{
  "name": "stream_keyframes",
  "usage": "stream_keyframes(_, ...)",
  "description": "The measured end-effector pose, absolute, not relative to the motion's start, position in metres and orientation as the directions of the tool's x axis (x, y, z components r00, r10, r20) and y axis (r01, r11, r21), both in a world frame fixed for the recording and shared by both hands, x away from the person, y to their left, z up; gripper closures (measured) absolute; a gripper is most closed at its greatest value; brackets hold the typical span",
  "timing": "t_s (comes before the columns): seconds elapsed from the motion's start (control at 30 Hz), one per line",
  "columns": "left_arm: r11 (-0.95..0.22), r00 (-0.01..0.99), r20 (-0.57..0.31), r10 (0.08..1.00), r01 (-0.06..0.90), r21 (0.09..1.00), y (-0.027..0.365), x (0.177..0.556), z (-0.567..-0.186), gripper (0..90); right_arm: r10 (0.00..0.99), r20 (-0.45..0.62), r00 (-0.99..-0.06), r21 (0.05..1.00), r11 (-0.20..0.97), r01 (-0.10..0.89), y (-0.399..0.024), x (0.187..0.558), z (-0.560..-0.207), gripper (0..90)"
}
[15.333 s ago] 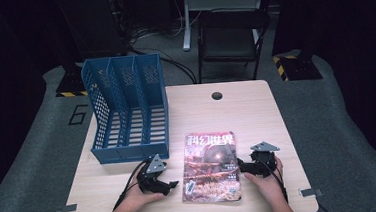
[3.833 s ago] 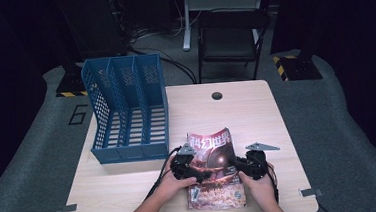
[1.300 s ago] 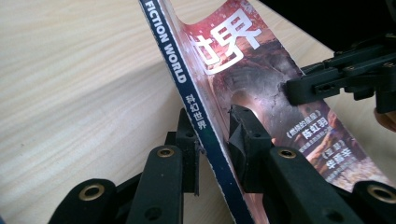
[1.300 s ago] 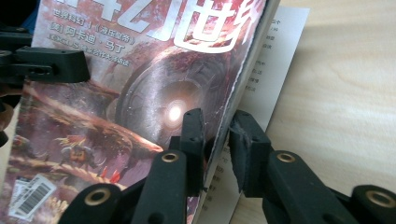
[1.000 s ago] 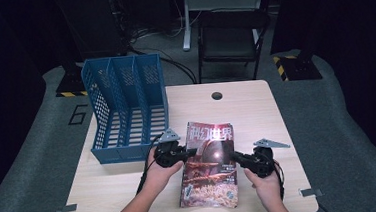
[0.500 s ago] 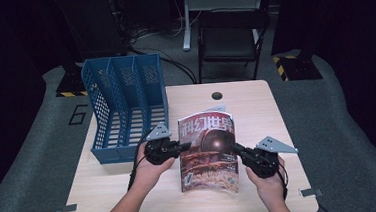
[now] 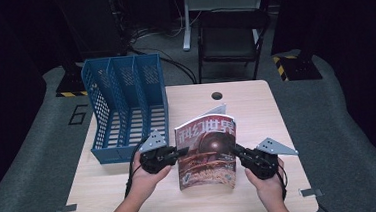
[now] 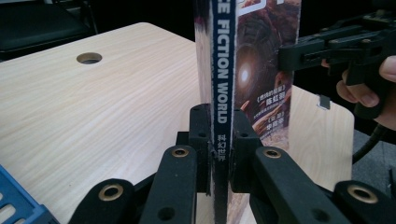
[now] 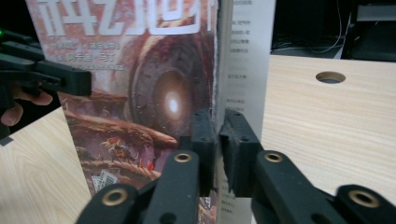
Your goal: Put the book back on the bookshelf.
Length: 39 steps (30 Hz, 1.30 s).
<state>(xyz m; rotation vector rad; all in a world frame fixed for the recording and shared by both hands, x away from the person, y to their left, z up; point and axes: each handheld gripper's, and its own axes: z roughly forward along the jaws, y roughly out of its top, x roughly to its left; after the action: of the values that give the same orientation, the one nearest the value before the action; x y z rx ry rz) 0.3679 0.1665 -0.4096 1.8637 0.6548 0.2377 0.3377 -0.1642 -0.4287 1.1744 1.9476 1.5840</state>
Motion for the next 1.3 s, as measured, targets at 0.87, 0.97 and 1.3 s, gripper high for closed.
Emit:
stream_keyframes(0.87, -0.258, 0.852, -0.129, 0.508, 0.293, 0.921, 0.171, 0.346, -0.410, 83.2, 0.672, 0.313, -0.671, 0.787, 0.212, 0.580, -0.170, 0.350, -0.471, 70.5)
stream_keyframes(0.97, -0.256, 0.850, -0.133, 0.509, 0.297, 0.920, 0.171, 0.345, -0.410, 83.2, 0.677, 0.305, -0.670, 0.772, 0.236, 0.590, -0.166, 0.350, -0.474, 71.3)
stream_keyframes(1.3, -0.285, 0.866, -0.110, 0.488, 0.277, 0.918, 0.166, 0.334, -0.403, 83.2, 0.693, 0.202, -0.693, 0.790, 0.303, 0.533, -0.155, 0.342, -0.468, 85.6)
